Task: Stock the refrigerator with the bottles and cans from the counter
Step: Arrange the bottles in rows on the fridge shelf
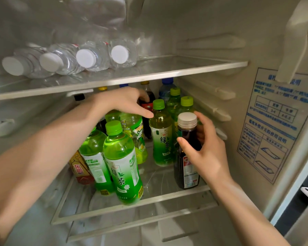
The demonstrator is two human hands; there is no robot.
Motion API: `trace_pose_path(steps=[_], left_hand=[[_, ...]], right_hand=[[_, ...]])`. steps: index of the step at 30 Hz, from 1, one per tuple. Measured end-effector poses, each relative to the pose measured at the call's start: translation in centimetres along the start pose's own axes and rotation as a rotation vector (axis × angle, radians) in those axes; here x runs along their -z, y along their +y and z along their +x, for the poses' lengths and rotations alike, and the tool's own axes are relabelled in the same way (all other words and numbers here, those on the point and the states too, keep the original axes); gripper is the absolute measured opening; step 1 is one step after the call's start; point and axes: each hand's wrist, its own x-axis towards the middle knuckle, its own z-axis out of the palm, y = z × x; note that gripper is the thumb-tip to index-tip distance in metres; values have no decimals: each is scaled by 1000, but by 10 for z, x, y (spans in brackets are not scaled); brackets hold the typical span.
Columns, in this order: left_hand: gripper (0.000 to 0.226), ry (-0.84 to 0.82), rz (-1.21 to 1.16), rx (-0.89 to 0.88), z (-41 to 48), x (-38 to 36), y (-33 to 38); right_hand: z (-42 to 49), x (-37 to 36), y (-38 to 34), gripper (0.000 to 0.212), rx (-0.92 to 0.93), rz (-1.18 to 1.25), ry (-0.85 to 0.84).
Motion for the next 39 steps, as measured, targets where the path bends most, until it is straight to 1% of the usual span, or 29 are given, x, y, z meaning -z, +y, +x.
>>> trace_pose_path(steps=[2, 6, 10, 13, 18, 24, 28, 35, 39], left_hand=[[68, 25, -35, -53, 6, -3, 13], [73, -76, 82, -71, 23, -11, 32], [67, -114, 141, -75, 32, -8, 31], [61, -123, 168, -69, 37, -4, 24], [69, -125, 232, 16, 52, -5, 15], [76, -101, 227, 61, 62, -6, 5], [79, -74, 196, 55, 64, -8, 0], [69, -54, 172, 39, 66, -8, -3], [68, -59, 142, 40, 66, -10, -5]], right_hand=[[-1, 0, 0, 68, 0, 8, 3], [-2, -1, 0, 65, 4, 16, 15], [-3, -2, 0, 63, 0, 13, 14], [-3, -1, -1, 62, -6, 19, 12], [-3, -2, -1, 62, -13, 32, 14], [-3, -3, 1, 62, -20, 49, 19], [-3, -3, 1, 62, -24, 49, 21], [-4, -3, -1, 61, -12, 51, 29], [-4, -4, -1, 62, -7, 53, 30]])
